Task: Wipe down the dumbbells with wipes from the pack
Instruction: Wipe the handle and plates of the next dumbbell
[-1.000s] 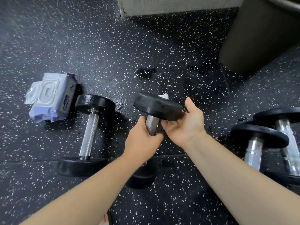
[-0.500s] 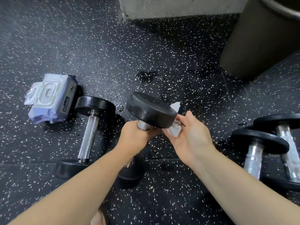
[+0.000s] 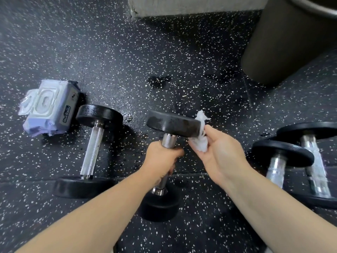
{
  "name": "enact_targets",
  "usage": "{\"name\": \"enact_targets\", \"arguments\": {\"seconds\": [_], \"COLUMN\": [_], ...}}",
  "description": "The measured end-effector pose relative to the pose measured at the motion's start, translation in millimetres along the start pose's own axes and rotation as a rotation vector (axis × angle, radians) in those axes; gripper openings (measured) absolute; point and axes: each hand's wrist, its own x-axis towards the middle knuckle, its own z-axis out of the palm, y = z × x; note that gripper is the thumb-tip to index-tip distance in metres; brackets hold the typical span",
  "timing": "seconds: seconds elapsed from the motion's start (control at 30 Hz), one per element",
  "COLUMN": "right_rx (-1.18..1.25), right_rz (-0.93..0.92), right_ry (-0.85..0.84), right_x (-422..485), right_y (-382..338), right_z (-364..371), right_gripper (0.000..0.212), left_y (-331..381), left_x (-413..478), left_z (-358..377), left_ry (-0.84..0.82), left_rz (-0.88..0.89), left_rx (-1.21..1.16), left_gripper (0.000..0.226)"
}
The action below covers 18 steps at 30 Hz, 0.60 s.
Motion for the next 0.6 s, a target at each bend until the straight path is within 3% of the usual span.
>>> {"name": "enact_targets", "arguments": {"seconds": [0.1,0.17,0.23,0.33,0.43,0.6], "right_rx": [-0.322,-0.669,-0.845,-0.879,-0.961,-1.040], "right_rz": [-0.107,-0.289,-0.501,-0.741,-0.903,-0.944], "right_ry": [0.014,0.030,0.024,0.048,0.073,0.121], "right_x": [-19.2,-23.9,-22.4,-10.4,0.3,7.0], "right_y": [1.4,4.6,5.8,1.6,1.2,4.8], "right_z": [-0.5,-1.1,-3.6,-9.7,-10.5,-16.9], "right_gripper": [0.035,0.036,0.033,0.043,0.035,0.023], "left_y": [2.9,3.7,3.7,2.1,1.3,1.5], "left_x": [2.0,4.5,5.2,5.2,4.2,3.5], "left_z": [-2.5,-4.9,-6.5,-6.3,-4.7,-2.5], "left_ry": [0.014,0.005,0.001,-0.006,-0.020,-0.023], "left_rz": [-0.014,-0.031,-0.051,-0.046,-0.035,-0.024], "left_rx": [-0.008,-0.022,-0.049,-0.057,-0.054,-0.006], "left_gripper": [0.030,0.027,0.027,0.025,0.027,0.029]}}
